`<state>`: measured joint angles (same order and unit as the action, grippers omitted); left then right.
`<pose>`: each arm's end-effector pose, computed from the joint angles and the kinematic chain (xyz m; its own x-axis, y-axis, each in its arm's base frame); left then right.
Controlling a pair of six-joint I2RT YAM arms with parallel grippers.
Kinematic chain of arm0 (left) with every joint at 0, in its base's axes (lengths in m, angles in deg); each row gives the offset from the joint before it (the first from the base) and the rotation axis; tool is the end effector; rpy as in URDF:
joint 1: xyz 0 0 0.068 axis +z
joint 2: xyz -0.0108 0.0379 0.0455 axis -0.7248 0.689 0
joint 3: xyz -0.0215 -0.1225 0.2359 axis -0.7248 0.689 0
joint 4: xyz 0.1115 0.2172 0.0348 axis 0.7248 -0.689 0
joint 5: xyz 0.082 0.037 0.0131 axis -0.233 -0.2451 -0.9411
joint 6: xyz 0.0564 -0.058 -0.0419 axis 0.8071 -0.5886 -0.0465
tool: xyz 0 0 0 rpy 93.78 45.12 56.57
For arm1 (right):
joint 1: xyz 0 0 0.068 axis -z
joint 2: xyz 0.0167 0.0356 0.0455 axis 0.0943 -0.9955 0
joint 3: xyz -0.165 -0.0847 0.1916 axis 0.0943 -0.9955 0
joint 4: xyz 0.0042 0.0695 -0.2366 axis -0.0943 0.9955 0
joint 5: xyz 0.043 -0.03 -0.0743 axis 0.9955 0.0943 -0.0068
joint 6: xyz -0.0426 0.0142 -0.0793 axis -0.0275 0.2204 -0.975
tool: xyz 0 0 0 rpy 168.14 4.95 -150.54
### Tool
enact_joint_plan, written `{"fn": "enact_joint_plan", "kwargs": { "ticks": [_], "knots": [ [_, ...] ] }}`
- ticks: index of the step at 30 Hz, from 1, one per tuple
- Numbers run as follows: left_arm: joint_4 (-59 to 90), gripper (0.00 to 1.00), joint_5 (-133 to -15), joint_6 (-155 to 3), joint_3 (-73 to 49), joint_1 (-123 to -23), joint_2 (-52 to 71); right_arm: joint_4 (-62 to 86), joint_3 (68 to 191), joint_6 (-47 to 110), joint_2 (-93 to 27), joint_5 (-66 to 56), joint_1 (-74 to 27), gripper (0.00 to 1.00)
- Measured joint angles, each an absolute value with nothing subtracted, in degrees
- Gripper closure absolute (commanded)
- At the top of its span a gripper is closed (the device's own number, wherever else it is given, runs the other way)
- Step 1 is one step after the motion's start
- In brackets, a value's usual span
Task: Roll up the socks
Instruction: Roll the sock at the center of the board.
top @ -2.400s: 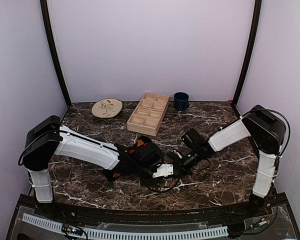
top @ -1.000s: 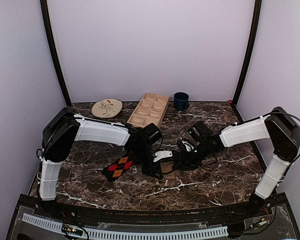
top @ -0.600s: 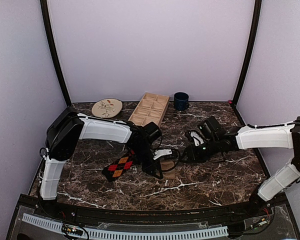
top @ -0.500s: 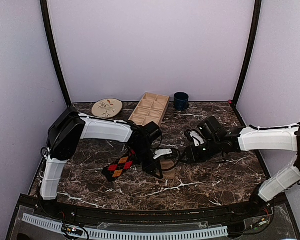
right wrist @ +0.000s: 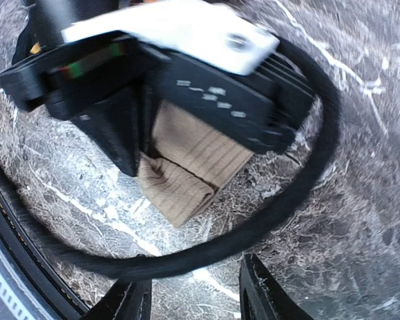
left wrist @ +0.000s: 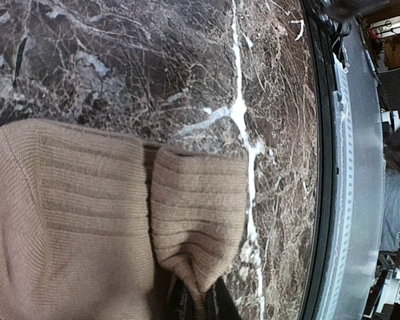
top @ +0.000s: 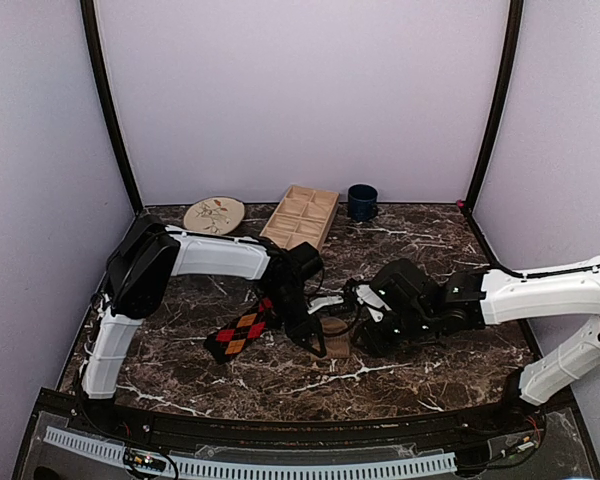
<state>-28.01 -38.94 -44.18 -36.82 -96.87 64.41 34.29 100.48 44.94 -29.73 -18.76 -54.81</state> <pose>0.2408 -0.3789 0.1020 -0.3460 0.8143 -0.4660 0.8440 0.0533 -0.5336 0.1482 0.2420 0.1719 -0.6659 -0.4678 -0.5811 -0.6417 0.7565 0.1263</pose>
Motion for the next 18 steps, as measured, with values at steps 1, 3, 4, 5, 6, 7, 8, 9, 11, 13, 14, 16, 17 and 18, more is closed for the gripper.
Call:
{"fn": "enact_joint_plan", "kwargs": {
  "ticks": [1, 3, 4, 5, 6, 7, 8, 9, 11, 13, 14, 16, 17, 18],
  "knots": [
    [-28.4, 0.95, -38.5, -44.2, -37.2, -96.8, 64.7, 34.7, 101.0, 44.3, -29.7, -19.8, -55.6, 0.56],
    [-29.2, 0.95, -37.6, -44.3, -37.9, -96.5, 65.3, 35.3, 101.8, 43.0, -29.8, -21.4, -56.9, 0.56],
    [-29.7, 0.95, -37.0, -44.3, -38.3, -96.4, 65.7, 35.5, 102.2, 42.3, -30.0, -22.1, -57.6, 0.56],
    [-30.0, 0.95, -36.6, -44.3, -38.6, -96.1, 66.0, 35.6, 102.6, 41.8, -30.3, -22.6, -57.7, 0.56],
    [-30.4, 0.95, -36.2, -44.3, -39.0, -96.1, 66.3, 35.8, 103.0, 41.1, -30.8, -23.2, -58.7, 0.56],
    [-30.7, 0.95, -35.9, -44.4, -39.2, -96.0, 66.6, 35.8, 103.4, 40.3, -31.5, -23.6, -59.2, 0.56],
    [-31.1, 0.95, -35.5, -44.4, -39.6, -95.8, 66.9, 35.9, 103.9, 39.7, -32.3, -23.9, -59.6, 0.55],
    [-31.5, 0.95, -35.1, -44.4, -40.0, -95.7, 67.2, 35.9, 104.2, 39.0, -33.1, -24.1, -60.0, 0.55],
    [-32.2, 0.95, -34.5, -44.6, -40.6, -95.4, 67.7, 36.1, 104.9, 37.7, -34.8, -24.2, -60.8, 0.55],
    [-33.0, 0.95, -34.0, -44.7, -41.3, -95.2, 68.3, 36.2, 105.5, 36.5, -36.4, -24.2, -61.6, 0.55],
    [-33.3, 0.95, -33.6, -44.7, -41.6, -95.1, 68.5, 36.3, 105.8, 35.8, -37.1, -24.2, -61.9, 0.54],
    [-33.9, 0.96, -33.0, -44.8, -42.1, -94.8, 69.0, 36.4, 106.2, 34.7, -38.3, -24.2, -62.3, 0.53],
    [-34.1, 0.96, -32.7, -44.8, -42.2, -94.7, 69.2, 36.4, 106.5, 34.0, -39.0, -24.2, -62.4, 0.53],
    [-34.2, 0.96, -32.5, -44.8, -42.2, -94.6, 69.2, 36.5, 106.8, 33.5, -39.6, -24.2, -62.4, 0.53]
  ]
}}
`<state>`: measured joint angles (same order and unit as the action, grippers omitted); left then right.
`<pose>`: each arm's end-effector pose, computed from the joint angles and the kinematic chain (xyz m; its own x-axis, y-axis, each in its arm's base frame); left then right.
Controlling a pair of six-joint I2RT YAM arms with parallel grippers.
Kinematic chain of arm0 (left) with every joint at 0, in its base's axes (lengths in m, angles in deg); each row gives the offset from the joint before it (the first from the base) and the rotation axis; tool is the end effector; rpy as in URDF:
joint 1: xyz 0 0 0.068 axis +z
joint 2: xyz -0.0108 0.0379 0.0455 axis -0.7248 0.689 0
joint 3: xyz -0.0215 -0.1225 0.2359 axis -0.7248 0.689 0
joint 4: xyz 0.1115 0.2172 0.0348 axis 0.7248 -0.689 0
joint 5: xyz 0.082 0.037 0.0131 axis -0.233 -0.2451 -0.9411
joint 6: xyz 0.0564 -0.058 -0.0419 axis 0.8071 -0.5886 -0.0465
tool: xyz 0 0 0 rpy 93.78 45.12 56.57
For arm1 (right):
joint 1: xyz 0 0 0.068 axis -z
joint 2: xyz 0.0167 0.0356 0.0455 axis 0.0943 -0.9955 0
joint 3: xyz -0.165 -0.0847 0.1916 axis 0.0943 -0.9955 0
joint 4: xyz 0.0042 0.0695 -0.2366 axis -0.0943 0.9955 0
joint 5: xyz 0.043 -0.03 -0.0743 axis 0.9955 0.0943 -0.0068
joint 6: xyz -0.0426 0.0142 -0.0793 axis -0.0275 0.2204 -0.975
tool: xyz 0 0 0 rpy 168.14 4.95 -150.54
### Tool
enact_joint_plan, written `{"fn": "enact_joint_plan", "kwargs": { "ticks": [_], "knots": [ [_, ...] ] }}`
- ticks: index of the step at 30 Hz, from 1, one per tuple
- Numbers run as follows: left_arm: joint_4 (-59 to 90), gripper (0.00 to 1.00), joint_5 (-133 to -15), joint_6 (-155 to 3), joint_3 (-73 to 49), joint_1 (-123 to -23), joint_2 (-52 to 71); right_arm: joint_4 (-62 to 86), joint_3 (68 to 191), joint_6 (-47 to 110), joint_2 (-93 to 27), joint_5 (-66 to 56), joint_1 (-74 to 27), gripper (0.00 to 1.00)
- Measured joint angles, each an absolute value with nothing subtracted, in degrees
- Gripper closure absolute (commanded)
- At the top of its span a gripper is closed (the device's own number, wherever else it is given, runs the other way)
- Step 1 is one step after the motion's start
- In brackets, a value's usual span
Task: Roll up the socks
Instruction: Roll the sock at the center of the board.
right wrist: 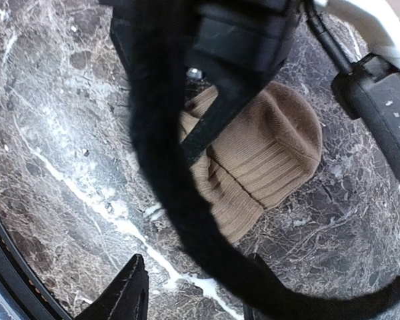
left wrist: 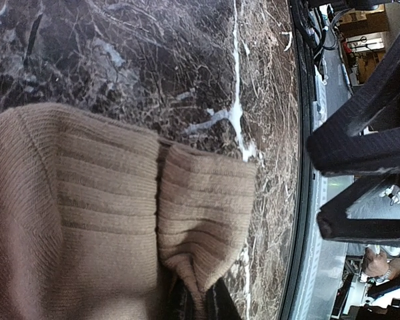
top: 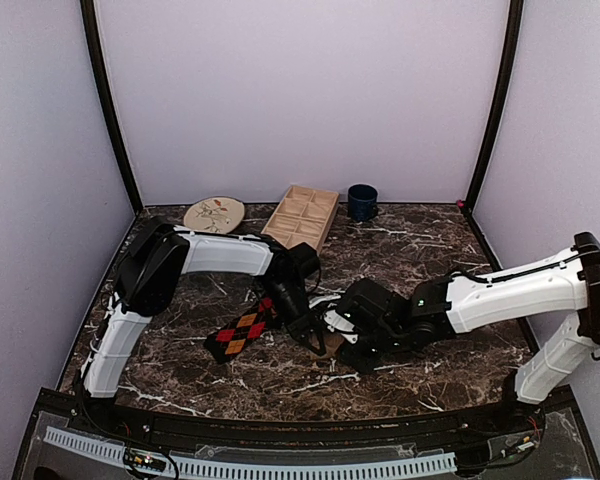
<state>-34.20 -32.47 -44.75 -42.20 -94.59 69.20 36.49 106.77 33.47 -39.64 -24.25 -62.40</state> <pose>0.2528 -0.3753 0.0935 -0.4315 0.8081 -0.4011 0.7512 0.0757 -0.6557 0.1318 0.2803 0.1558 -0.4564 -0.7190 -0.5241 -0.8093 0.5802 -0.0913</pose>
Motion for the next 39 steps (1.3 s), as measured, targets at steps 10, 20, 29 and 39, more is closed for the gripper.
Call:
{"fn": "enact_joint_plan", "kwargs": {
  "ticks": [10, 20, 29, 39],
  "knots": [
    [-35.0, 0.96, -30.6, -44.8, -42.2, -93.8, 69.6, 36.1, 109.7, 28.8, -45.4, -24.7, -62.4, 0.51],
    [-36.1, 0.97, -29.1, -44.8, -42.6, -92.8, 70.3, 35.4, 110.1, 25.5, -47.0, -25.9, -62.4, 0.53],
    [-36.2, 0.97, -28.1, -45.1, -42.6, -92.5, 70.6, 34.9, 110.1, 23.1, -46.9, -27.5, -62.4, 0.65],
    [-36.6, 0.97, -27.6, -45.2, -42.9, -92.3, 70.9, 34.1, 110.1, 20.0, -47.0, -26.9, -62.4, 0.68]
  ]
}}
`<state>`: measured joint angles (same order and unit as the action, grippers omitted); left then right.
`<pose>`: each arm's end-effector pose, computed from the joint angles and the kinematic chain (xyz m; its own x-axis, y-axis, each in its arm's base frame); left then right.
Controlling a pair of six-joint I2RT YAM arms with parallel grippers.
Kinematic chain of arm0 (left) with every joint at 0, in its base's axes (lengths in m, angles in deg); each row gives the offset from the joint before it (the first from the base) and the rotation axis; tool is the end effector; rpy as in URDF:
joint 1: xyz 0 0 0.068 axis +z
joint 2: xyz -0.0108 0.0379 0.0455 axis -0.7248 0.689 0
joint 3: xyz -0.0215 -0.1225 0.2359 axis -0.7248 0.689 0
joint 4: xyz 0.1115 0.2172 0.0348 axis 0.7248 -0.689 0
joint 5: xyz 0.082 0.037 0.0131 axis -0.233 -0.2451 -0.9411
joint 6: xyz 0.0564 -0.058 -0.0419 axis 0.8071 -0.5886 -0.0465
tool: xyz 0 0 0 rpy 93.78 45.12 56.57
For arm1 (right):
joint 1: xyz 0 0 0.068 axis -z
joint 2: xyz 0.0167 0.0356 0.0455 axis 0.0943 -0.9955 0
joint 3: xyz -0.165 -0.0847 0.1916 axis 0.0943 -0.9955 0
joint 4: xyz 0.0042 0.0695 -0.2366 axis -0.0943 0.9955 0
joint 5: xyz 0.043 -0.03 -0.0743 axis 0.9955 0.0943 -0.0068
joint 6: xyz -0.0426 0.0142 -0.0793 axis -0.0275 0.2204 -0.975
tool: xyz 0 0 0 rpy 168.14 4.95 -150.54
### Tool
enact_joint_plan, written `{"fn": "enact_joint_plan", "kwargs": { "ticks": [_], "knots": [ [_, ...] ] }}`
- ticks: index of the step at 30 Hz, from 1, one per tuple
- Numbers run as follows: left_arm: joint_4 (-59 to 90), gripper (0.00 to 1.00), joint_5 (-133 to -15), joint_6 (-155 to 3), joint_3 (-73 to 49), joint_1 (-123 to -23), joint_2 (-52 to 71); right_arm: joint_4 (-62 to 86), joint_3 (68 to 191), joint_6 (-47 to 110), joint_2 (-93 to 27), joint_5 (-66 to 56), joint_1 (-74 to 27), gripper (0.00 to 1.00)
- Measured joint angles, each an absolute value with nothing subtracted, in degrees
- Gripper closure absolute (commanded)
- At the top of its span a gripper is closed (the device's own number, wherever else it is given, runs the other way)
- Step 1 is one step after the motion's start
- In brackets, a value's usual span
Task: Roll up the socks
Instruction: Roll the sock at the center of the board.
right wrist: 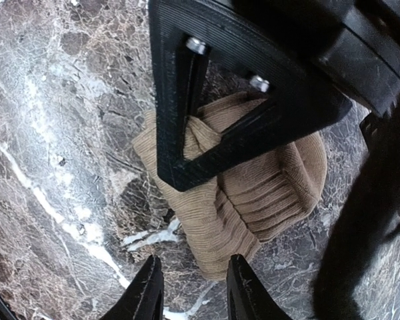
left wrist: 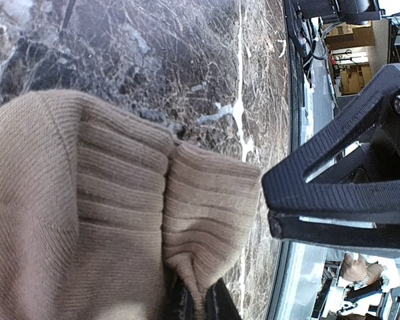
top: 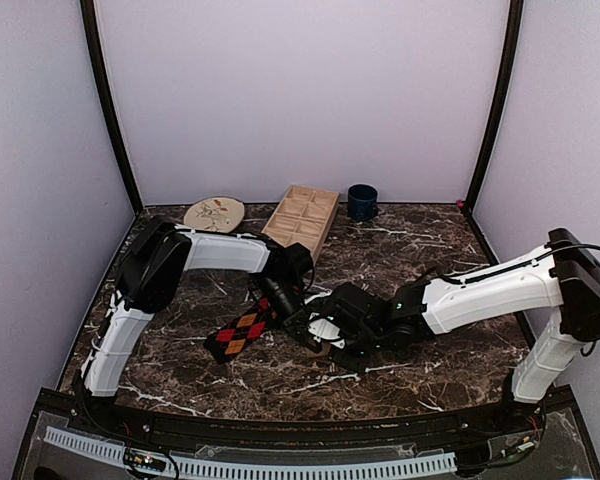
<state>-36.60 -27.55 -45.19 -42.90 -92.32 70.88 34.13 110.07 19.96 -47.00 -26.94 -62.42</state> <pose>0.2615 -0.3651 0.0888 -0.4989 0.7884 -0.3599 0.6740 0.0918 -0.7330 0.1436 0.2996 0.1380 -0.2611 -0.8492 -0.4590 -0.8782 0.4064 -0.2521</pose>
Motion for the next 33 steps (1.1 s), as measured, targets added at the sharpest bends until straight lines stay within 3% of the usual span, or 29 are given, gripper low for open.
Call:
{"fn": "enact_joint_plan", "kwargs": {
  "ticks": [8, 19, 27, 33],
  "knots": [
    [-37.0, 0.97, -27.5, -45.2, -43.1, -92.2, 71.0, 32.6, 110.1, 18.0, -48.9, -25.5, -61.6, 0.68],
    [-37.4, 0.97, -27.1, -45.2, -43.1, -91.9, 71.1, 30.1, 110.2, 17.3, -51.5, -24.2, -59.9, 0.78],
    [-37.4, 0.97, -26.2, -45.2, -43.1, -91.6, 71.4, 28.2, 110.2, 16.7, -52.2, -23.5, -58.6, 0.69],
    [-37.5, 0.97, -26.1, -45.2, -43.1, -91.5, 71.4, 27.3, 110.2, 16.3, -52.2, -23.1, -57.6, 0.69]
  ]
}}
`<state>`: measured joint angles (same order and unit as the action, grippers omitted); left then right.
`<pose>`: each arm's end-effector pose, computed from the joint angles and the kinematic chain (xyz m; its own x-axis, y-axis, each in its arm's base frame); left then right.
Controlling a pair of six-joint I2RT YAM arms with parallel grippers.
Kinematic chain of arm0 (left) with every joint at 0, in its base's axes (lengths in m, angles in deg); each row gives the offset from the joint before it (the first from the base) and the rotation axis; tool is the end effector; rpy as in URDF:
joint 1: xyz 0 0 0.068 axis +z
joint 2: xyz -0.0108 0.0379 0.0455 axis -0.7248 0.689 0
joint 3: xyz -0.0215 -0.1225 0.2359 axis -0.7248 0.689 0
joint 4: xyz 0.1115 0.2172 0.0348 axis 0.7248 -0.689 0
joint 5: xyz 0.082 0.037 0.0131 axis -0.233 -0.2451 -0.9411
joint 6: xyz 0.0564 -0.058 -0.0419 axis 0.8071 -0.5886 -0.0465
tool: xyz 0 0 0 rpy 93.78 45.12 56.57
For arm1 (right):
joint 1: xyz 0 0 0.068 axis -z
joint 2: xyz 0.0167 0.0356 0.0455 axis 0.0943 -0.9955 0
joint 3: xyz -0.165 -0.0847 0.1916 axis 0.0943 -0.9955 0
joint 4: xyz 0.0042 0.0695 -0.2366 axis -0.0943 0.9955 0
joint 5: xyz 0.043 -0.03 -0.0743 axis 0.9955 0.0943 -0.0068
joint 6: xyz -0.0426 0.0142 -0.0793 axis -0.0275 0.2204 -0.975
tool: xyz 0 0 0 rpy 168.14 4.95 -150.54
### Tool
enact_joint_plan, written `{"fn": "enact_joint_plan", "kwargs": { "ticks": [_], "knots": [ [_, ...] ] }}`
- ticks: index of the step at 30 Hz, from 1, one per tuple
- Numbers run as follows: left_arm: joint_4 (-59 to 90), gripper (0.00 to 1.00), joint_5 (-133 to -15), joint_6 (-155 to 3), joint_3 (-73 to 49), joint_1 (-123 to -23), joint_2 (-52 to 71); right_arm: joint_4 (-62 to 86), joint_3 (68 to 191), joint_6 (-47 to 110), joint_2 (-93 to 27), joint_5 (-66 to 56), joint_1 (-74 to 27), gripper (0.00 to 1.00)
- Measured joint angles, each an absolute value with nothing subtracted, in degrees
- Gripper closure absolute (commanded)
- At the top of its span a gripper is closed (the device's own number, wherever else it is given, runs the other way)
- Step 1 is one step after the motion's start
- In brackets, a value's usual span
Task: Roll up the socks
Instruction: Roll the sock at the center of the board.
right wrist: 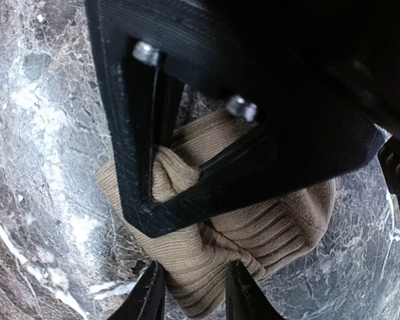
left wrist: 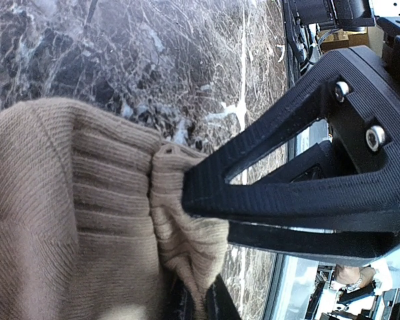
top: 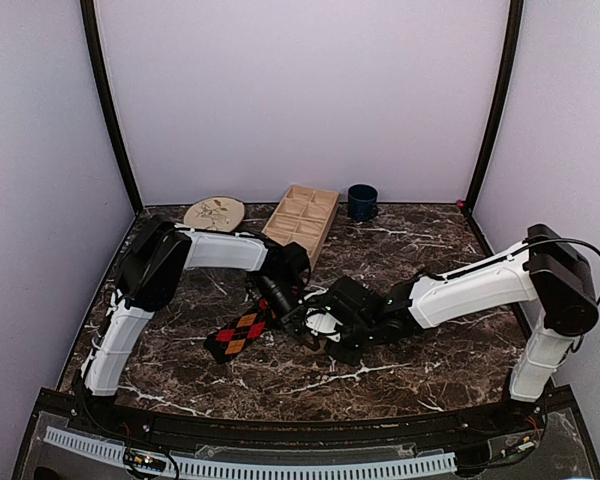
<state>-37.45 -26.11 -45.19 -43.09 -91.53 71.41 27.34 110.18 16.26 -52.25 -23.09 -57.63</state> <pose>0.2646 -0.3612 0.0872 -0.5194 0.7815 -0.3456 0.6488 0.0974 -0.7547 0.1715 0.3052 0.1170 -0.2662 -0.8385 -0.4754 -0.8845 0.4085 -0.2253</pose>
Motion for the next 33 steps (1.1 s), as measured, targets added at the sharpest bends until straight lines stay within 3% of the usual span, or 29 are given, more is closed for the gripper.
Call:
{"fn": "enact_joint_plan", "kwargs": {
  "ticks": [14, 19, 28, 33],
  "knots": [
    [-38.3, 0.96, -26.2, -45.2, -43.8, -90.9, 71.6, 26.7, 111.4, 16.6, -54.1, -19.9, -56.2, 0.98],
    [-38.6, 0.94, -26.2, -45.2, -43.9, -90.7, 71.6, 27.3, 112.2, 16.8, -54.5, -18.8, -56.0, 1.0],
    [-39.0, 0.69, -27.2, -47.4, -44.9, -90.5, 71.9, 28.3, 112.9, 17.9, -54.7, -16.2, -55.0, 1.0],
    [-38.9, 0.62, -27.7, -49.7, -45.7, -90.4, 72.0, 28.3, 112.9, 19.1, -54.5, -14.8, -54.5, 1.0]
  ]
}}
